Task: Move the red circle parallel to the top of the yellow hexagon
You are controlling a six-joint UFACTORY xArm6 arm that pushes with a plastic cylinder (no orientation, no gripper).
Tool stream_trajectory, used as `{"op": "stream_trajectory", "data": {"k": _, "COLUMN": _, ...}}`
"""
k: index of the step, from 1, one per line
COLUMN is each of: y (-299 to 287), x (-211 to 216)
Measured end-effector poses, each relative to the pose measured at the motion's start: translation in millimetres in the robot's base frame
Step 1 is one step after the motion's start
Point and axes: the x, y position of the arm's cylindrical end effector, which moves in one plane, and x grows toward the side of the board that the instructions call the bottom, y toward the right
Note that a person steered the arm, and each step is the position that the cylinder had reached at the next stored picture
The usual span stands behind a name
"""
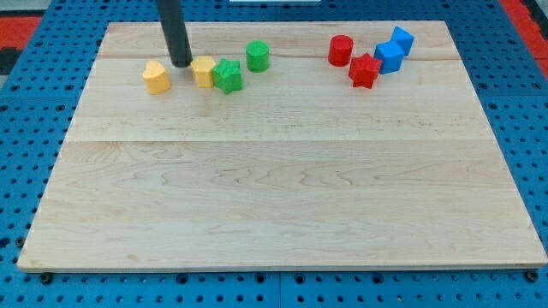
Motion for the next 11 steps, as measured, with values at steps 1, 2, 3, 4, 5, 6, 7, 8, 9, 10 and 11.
{"op": "stream_trajectory", "data": {"k": 1, "y": 39, "x": -42}}
{"op": "stream_trajectory", "data": {"k": 2, "y": 160, "x": -56}}
{"op": "stream_trajectory", "data": {"k": 3, "y": 257, "x": -75}}
{"op": "stream_trajectory", "data": {"k": 4, "y": 287, "x": -56}}
{"op": "stream_trajectory", "data": {"k": 5, "y": 273, "x": -14}}
{"op": "stream_trajectory", "data": {"k": 6, "y": 278, "x": 10}}
{"op": "stream_trajectory", "data": {"k": 7, "y": 217, "x": 11}}
{"op": "stream_trajectory", "data": {"k": 8, "y": 185, "x": -10}}
{"op": "stream_trajectory", "data": {"k": 9, "y": 171, "x": -24}}
{"op": "stream_trajectory", "data": {"k": 10, "y": 105, "x": -44}}
{"op": "stream_trajectory", "data": {"k": 11, "y": 69, "x": -49}}
